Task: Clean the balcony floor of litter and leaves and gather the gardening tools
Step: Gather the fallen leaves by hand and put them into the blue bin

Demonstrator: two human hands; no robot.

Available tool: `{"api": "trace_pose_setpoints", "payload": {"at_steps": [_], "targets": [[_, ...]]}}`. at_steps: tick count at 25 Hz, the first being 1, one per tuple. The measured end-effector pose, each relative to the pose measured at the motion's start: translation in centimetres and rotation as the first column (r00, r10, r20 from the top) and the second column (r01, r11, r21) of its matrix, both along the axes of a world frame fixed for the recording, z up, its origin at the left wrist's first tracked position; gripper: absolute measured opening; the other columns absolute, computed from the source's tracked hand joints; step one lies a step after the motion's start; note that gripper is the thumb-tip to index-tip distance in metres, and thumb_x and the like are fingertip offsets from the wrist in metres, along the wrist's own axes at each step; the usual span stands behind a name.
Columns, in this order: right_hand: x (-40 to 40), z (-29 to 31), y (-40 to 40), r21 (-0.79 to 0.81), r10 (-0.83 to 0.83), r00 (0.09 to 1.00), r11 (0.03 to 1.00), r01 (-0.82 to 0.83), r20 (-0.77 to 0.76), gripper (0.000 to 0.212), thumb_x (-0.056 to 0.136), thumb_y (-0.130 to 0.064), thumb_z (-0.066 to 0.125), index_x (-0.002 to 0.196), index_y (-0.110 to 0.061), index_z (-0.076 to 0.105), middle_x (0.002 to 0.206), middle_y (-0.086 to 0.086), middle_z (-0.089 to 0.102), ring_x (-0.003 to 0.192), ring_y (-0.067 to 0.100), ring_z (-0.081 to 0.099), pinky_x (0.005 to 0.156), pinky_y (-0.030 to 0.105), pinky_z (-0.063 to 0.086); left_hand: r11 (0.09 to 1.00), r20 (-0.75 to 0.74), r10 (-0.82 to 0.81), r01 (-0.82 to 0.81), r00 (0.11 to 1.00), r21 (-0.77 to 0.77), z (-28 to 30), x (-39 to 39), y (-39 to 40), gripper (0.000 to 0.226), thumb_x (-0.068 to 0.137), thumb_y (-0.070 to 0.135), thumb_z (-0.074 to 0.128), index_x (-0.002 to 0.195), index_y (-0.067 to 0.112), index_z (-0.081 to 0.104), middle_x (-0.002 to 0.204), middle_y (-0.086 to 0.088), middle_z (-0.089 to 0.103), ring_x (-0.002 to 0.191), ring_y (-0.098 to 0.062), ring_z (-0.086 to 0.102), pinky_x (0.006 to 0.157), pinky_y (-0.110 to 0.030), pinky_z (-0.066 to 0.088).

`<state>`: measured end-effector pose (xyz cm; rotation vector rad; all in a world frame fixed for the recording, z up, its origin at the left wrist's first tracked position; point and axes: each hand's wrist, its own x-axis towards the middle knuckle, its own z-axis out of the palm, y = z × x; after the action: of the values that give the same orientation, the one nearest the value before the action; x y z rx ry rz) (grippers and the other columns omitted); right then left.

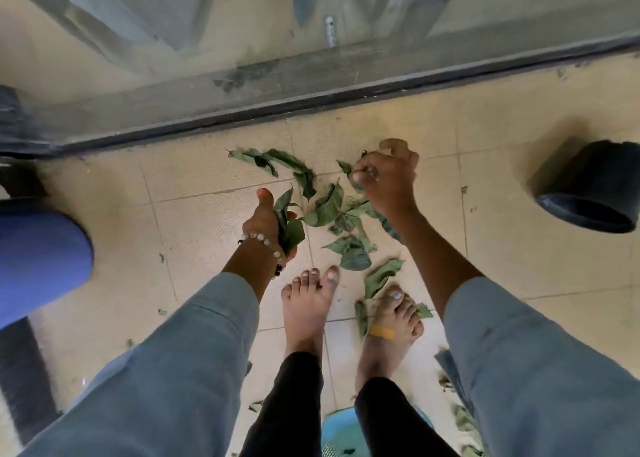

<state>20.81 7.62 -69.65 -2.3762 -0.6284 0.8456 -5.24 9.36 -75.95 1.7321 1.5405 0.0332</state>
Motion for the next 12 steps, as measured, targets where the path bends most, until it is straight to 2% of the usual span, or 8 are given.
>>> {"api": "trace_pose_setpoints", "payload": {"at_steps": [2, 3, 5, 6, 8, 9, 10, 12], "targets": [[-1.4, -1.9, 0.9, -0.116, 0.256, 0.958, 0.963, -0.242, 0.131, 0.007, 0.083, -0.012, 0.066, 0.085, -0.011, 0.072, 0.145, 0.017, 0.037, 0.133, 0.041, 0.029, 0.096, 0.047, 0.041, 0.999, -0.002, 0.035, -0.035, 0.999, -0.008, -0.1, -0.4, 0.0, 0.032, 0.094, 0.022, 0.052, 0.126, 0.026, 0.046, 0.108, -0.009, 0.061, 0.087, -0.03, 0.06, 0.07, -0.041, 0.042], [-1.7, -2.5, 0.9, -0.189, 0.38, 0.9, 0.92, -0.343, 0.212, 0.01, 0.084, -0.008, 0.063, 0.089, -0.005, 0.071, 0.144, 0.022, 0.039, 0.132, 0.047, 0.031, 0.095, 0.053, 0.045, 0.999, 0.02, 0.049, -0.048, 0.999, -0.023, -0.4, -0.3, 0.1, 0.034, 0.093, 0.023, 0.055, 0.125, 0.025, 0.045, 0.107, -0.008, 0.061, 0.085, -0.03, 0.06, 0.069, -0.041, 0.042], [-1.4, -2.9, 1.0, -0.313, 0.53, 0.795, 0.84, -0.443, 0.296, 0.016, 0.085, 0.0, 0.056, 0.095, 0.005, 0.068, 0.124, 0.029, 0.055, 0.118, 0.048, 0.048, 0.085, 0.051, 0.054, 0.997, 0.027, 0.057, -0.056, 0.998, -0.056, -0.7, -0.1, 0.3, 0.035, 0.09, 0.024, 0.057, 0.123, 0.025, 0.044, 0.105, -0.008, 0.062, 0.083, -0.029, 0.06, 0.067, -0.04, 0.043], [-1.3, -2.9, 1.4, -0.306, 0.518, 0.804, 0.847, -0.435, 0.292, 0.017, 0.085, 0.005, 0.054, 0.095, 0.007, 0.067, 0.109, 0.028, 0.062, 0.106, 0.044, 0.057, 0.079, 0.044, 0.056, 0.997, 0.024, 0.056, -0.055, 0.998, -0.046, -0.7, -0.3, 0.2, 0.034, 0.09, 0.023, 0.056, 0.122, 0.024, 0.045, 0.104, -0.008, 0.063, 0.082, -0.029, 0.061, 0.067, -0.04, 0.043], [-1.5, -1.6, 2.5, -0.07, 0.359, 0.904, 0.933, -0.352, 0.231, 0.017, 0.082, 0.01, 0.054, 0.087, 0.004, 0.068, 0.085, 0.021, 0.067, 0.08, 0.035, 0.064, 0.066, 0.034, 0.053, 0.998, 0.047, 0.064, -0.063, 0.997, -0.02, -0.5, -0.6, -0.1, 0.026, 0.094, 0.021, 0.048, 0.12, 0.024, 0.048, 0.102, -0.008, 0.064, 0.08, -0.029, 0.061, 0.065, -0.039, 0.042], [-1.8, -0.9, 2.8, 0.074, 0.261, 0.952, 0.958, -0.276, 0.162, 0.016, 0.081, 0.009, 0.056, 0.088, 0.001, 0.069, 0.082, 0.018, 0.068, 0.074, 0.031, 0.065, 0.062, 0.032, 0.054, 0.998, 0.055, 0.056, -0.055, 0.997, -0.022, -0.6, -0.7, -0.1, 0.023, 0.097, 0.021, 0.042, 0.119, 0.023, 0.05, 0.1, -0.008, 0.064, 0.078, -0.028, 0.061, 0.064, -0.038, 0.042], [-2.5, -0.1, 3.4, 0.166, 0.227, 0.969, 0.956, -0.241, 0.098, 0.019, 0.083, 0.008, 0.057, 0.096, -0.001, 0.068, 0.085, 0.016, 0.068, 0.075, 0.028, 0.066, 0.063, 0.032, 0.055, 0.998, 0.069, 0.053, -0.051, 0.996, -0.024, -0.5, -0.8, -0.3, 0.025, 0.101, 0.022, 0.035, 0.118, 0.023, 0.054, 0.098, -0.008, 0.064, 0.076, -0.028, 0.061, 0.064, -0.038, 0.041], [-4.3, 1.4, 5.5, 0.167, 0.336, 0.942, 0.928, -0.333, 0.005, 0.044, 0.087, 0.006, 0.056, 0.129, -0.007, 0.053, 0.104, 0.016, 0.063, 0.087, 0.023, 0.062, 0.071, 0.032, 0.057, 0.999, 0.078, 0.031, -0.033, 0.996, 0.016, 0.1, -1.0, -0.9, 0.035, 0.103, 0.026, 0.029, 0.115, 0.023, 0.061, 0.095, -0.007, 0.064, 0.074, -0.027, 0.061, 0.063, -0.037, 0.041]]}}
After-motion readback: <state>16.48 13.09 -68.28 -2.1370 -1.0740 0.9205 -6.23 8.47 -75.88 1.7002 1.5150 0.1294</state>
